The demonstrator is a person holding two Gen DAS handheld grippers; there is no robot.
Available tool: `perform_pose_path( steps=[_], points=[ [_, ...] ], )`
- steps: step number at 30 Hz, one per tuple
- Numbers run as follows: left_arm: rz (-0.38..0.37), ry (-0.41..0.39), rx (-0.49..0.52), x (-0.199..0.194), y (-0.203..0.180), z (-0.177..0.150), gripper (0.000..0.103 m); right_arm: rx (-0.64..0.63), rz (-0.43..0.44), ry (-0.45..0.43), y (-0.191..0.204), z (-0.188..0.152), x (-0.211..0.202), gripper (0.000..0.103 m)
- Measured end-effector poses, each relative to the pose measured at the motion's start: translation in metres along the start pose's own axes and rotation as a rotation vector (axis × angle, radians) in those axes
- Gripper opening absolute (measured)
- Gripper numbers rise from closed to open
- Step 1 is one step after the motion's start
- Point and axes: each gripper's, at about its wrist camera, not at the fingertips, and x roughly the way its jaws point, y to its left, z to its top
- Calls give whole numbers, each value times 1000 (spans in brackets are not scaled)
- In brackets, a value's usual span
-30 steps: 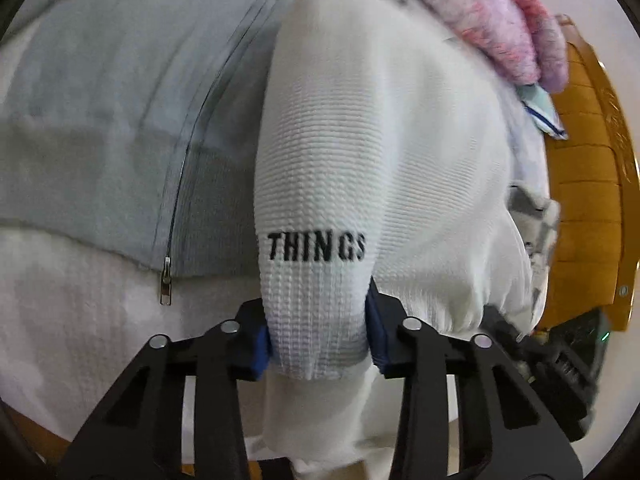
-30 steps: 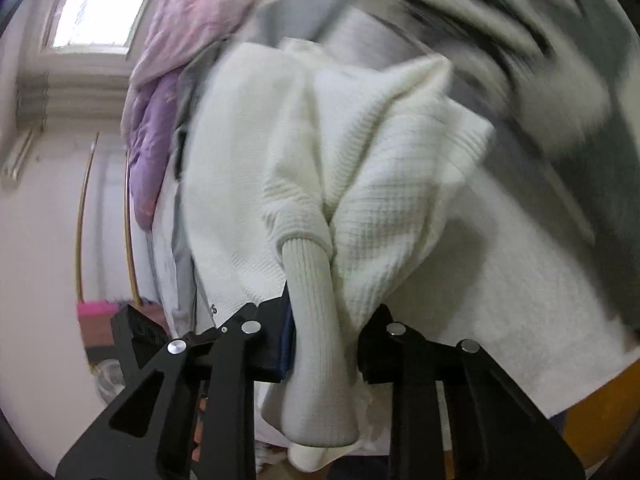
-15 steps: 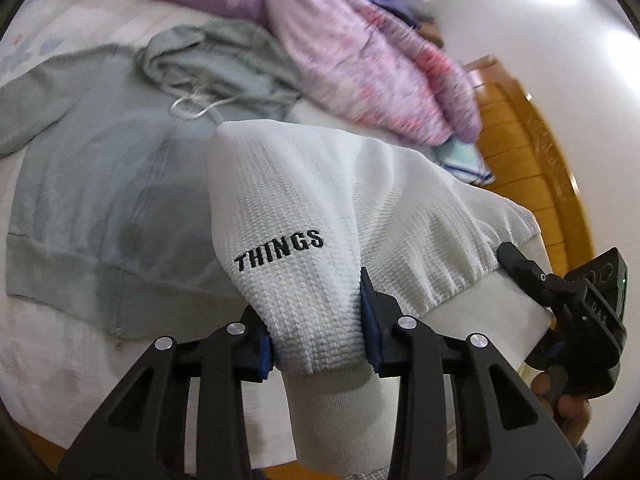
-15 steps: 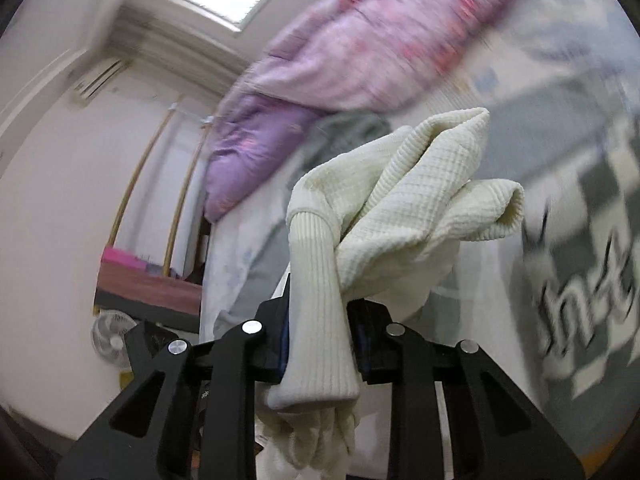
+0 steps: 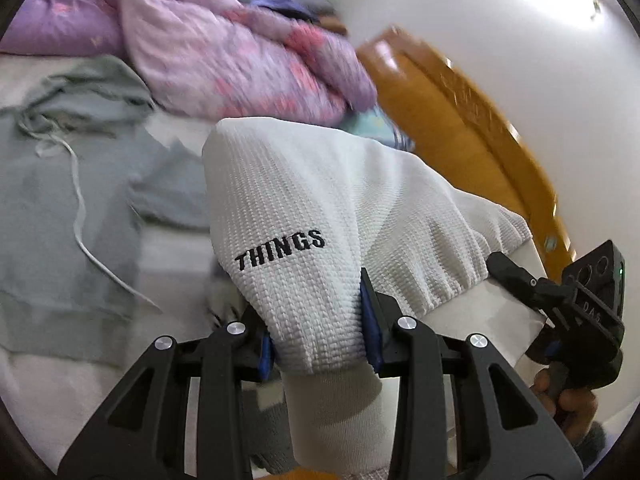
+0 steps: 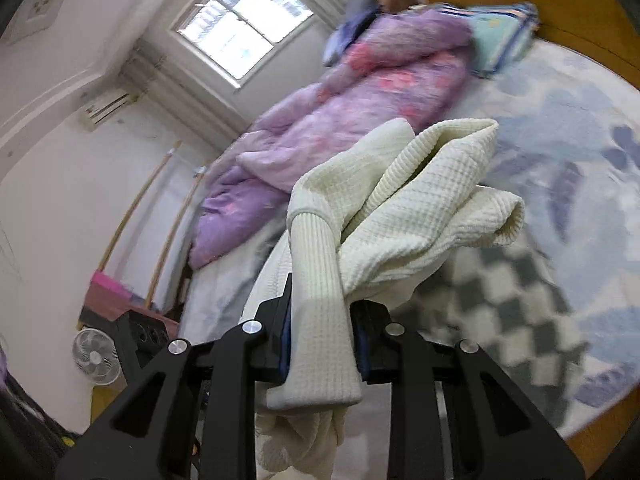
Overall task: Fold large clothes
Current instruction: 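Lift the folded white jacket with both grippers and carry it beside the checked item, then lower the jacket onto the bed and open both grippers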
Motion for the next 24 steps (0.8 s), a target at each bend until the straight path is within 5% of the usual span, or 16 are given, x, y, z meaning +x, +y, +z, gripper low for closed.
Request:
perform_pose_path(
  steps=[4,7,12,16,20,24],
  points=[
    [112,146,74,63,-6,-63,34,133,-193,149,-89,-50,24,23],
    [194,197,172,89,-7,-102,34,220,-245,200,-127,-78,40,24],
    [230,240,195,104,3,-125,37,323,-299,241,-165,-105,55,26],
    [250,261,201,107,13,-140,46,360,-289,260,-182,-108,57,35],
    [255,274,172,102,21,-135,71,375,-342,284,-184,-100,53,45],
    [233,268,176,77,27,-122,77,147,-626,331,-138,-79,42,58]
  ],
)
